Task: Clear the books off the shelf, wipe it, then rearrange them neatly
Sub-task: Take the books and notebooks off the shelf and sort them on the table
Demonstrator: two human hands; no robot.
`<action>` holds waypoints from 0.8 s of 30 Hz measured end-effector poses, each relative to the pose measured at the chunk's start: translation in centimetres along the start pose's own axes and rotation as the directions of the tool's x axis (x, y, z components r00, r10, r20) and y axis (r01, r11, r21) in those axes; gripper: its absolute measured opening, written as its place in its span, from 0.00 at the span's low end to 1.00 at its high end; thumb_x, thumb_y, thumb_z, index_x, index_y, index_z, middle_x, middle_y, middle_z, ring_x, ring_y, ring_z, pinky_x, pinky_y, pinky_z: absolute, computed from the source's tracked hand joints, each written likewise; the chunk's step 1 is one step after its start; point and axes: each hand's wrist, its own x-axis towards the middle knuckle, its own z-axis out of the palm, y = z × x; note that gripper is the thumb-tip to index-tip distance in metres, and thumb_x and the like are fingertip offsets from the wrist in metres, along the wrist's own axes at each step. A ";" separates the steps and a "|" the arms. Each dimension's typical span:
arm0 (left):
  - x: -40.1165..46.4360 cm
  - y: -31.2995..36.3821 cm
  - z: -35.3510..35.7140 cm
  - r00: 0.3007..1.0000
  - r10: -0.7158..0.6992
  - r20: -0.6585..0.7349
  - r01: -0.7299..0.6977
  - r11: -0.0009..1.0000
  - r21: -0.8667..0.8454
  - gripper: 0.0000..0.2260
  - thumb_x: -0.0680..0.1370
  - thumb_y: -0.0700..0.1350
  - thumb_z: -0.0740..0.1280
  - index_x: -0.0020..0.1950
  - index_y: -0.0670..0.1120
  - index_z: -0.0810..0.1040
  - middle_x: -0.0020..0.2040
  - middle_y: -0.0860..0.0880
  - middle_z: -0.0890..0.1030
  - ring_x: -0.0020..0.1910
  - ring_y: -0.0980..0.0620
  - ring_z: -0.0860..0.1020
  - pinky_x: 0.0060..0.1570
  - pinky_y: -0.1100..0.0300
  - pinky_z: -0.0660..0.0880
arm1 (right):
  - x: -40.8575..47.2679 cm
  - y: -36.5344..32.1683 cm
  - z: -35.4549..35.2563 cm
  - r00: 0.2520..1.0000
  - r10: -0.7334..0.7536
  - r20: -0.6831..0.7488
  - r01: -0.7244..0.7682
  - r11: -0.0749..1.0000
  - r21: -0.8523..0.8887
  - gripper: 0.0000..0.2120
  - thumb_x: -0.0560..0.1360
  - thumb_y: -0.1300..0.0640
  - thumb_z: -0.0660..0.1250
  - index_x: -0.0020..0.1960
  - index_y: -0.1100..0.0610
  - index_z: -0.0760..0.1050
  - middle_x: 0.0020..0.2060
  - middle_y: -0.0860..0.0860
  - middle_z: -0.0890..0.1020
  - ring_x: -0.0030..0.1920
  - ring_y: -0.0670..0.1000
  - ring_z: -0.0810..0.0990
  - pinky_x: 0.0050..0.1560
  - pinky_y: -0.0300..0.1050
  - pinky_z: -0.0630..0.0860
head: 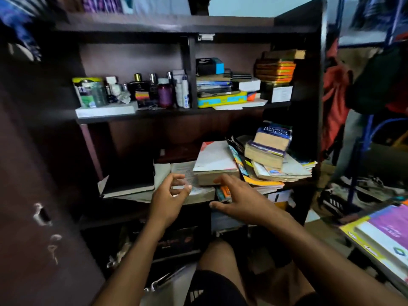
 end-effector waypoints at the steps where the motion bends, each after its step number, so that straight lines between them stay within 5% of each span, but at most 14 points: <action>1: -0.1 -0.2 0.5 1.000 -0.007 0.006 0.007 1.000 -0.004 0.12 0.78 0.46 0.74 0.60 0.52 0.78 0.54 0.57 0.82 0.44 0.67 0.80 0.45 0.67 0.77 | 0.1 -0.1 0.2 1.000 -0.001 0.002 0.001 1.000 0.006 0.29 0.76 0.41 0.71 0.72 0.48 0.66 0.70 0.47 0.71 0.69 0.49 0.70 0.66 0.44 0.69; 6: 0.7 0.7 4.8 0.995 0.069 0.069 -0.067 0.997 -0.026 0.13 0.77 0.44 0.74 0.59 0.54 0.77 0.56 0.57 0.82 0.47 0.66 0.82 0.46 0.72 0.75 | 0.4 2.0 -1.0 0.993 0.070 -0.090 -0.059 0.991 0.120 0.27 0.74 0.45 0.73 0.69 0.47 0.67 0.65 0.49 0.76 0.65 0.48 0.75 0.64 0.46 0.73; 12: 3.6 5.4 11.2 0.958 0.242 0.153 -0.240 0.970 -0.030 0.15 0.77 0.47 0.74 0.62 0.56 0.76 0.58 0.60 0.81 0.55 0.64 0.80 0.55 0.65 0.77 | -0.9 7.2 -5.3 0.903 0.287 -0.320 -0.143 0.903 0.405 0.16 0.76 0.49 0.73 0.61 0.45 0.71 0.49 0.45 0.81 0.47 0.43 0.83 0.50 0.47 0.81; 16: 5.8 8.5 14.6 0.914 0.381 0.142 -0.384 0.923 -0.006 0.15 0.78 0.50 0.72 0.63 0.60 0.74 0.59 0.62 0.79 0.56 0.64 0.78 0.53 0.58 0.78 | -2.1 10.6 -7.3 0.837 0.418 -0.353 -0.168 0.811 0.561 0.12 0.78 0.51 0.71 0.59 0.46 0.72 0.47 0.48 0.82 0.44 0.48 0.84 0.44 0.48 0.81; 20: 7.6 8.1 15.9 0.901 0.410 0.140 -0.432 0.879 0.202 0.17 0.77 0.56 0.68 0.65 0.62 0.71 0.63 0.59 0.76 0.63 0.56 0.73 0.61 0.51 0.72 | -2.9 13.0 -6.3 0.836 0.451 -0.313 -0.221 0.798 0.560 0.11 0.78 0.51 0.71 0.57 0.44 0.73 0.47 0.48 0.83 0.45 0.45 0.84 0.46 0.46 0.81; 24: 7.6 4.2 14.8 0.957 0.282 0.070 -0.290 0.902 0.320 0.28 0.73 0.65 0.65 0.71 0.58 0.69 0.68 0.54 0.73 0.68 0.51 0.69 0.63 0.48 0.68 | -2.5 13.7 -3.3 0.893 0.361 -0.269 -0.226 0.877 0.425 0.08 0.77 0.50 0.72 0.53 0.43 0.75 0.44 0.44 0.82 0.44 0.41 0.81 0.41 0.37 0.78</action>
